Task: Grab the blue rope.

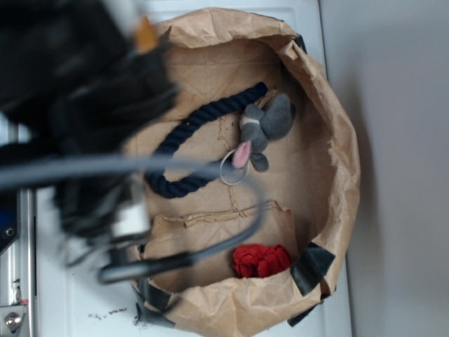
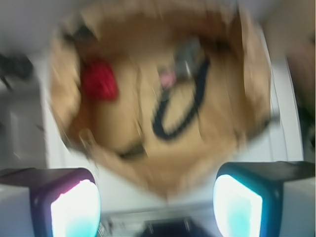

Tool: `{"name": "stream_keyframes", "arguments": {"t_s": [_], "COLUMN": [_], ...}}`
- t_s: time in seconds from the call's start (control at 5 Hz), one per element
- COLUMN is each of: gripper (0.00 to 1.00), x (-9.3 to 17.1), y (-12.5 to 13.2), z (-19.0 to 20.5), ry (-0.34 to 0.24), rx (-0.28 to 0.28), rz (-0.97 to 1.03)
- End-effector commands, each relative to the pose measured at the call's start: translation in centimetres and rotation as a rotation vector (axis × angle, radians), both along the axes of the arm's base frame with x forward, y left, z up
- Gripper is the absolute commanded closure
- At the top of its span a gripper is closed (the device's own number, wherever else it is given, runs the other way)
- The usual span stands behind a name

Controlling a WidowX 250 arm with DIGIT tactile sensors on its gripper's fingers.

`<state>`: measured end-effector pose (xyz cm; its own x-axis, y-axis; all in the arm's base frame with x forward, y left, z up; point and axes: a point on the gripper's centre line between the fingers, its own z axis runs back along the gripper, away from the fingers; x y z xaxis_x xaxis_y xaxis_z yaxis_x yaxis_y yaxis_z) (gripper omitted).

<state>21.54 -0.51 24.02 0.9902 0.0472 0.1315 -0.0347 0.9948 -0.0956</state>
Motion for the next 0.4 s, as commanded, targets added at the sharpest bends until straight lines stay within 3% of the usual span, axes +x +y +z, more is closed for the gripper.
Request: {"name": "stream_keyframes", "arguments": {"t_s": [0.0,0.2], "gripper": [0.0,0.0], "x": [0.4,2.6], "y": [0.4,2.4], "z": [1.3,-3.7], "ry": [-0.042,-0.007], "rx": [-0.004,0.004], "rz": [0.014,0.05]}}
